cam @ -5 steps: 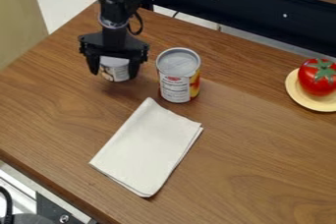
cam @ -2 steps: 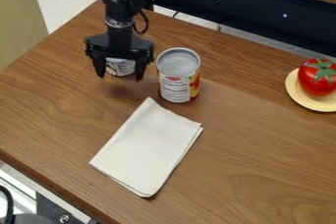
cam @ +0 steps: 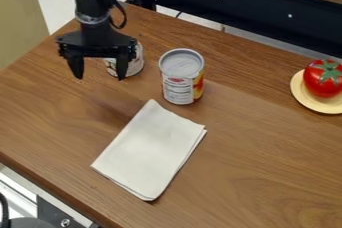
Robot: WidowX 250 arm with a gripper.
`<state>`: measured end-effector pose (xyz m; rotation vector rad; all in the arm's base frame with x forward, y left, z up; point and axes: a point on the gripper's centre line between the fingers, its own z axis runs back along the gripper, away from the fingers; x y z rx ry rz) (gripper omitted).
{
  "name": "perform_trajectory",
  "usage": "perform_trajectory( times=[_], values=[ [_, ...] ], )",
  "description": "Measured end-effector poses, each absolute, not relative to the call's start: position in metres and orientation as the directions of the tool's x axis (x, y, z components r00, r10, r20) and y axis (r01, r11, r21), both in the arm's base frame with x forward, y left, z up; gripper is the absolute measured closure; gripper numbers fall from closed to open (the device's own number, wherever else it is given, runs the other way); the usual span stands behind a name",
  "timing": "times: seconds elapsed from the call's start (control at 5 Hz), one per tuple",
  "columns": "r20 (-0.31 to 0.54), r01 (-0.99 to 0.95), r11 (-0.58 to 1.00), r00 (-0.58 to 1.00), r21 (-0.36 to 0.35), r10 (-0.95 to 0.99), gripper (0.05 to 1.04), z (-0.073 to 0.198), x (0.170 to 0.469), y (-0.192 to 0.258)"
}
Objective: Move the small can to the upper left corner of the table
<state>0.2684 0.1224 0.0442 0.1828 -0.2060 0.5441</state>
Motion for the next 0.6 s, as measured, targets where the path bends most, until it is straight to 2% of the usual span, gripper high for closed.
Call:
perform_trajectory(
  times=[0.2,0.6],
  values=[
    [0.202,-0.481,0.867,0.869,0.129,0.452,0.087,0.042,0.257,0.102],
    [0.218,-0.485,0.869,0.862,0.096,0.457,0.087,0.046,0.256,0.068]
  ],
)
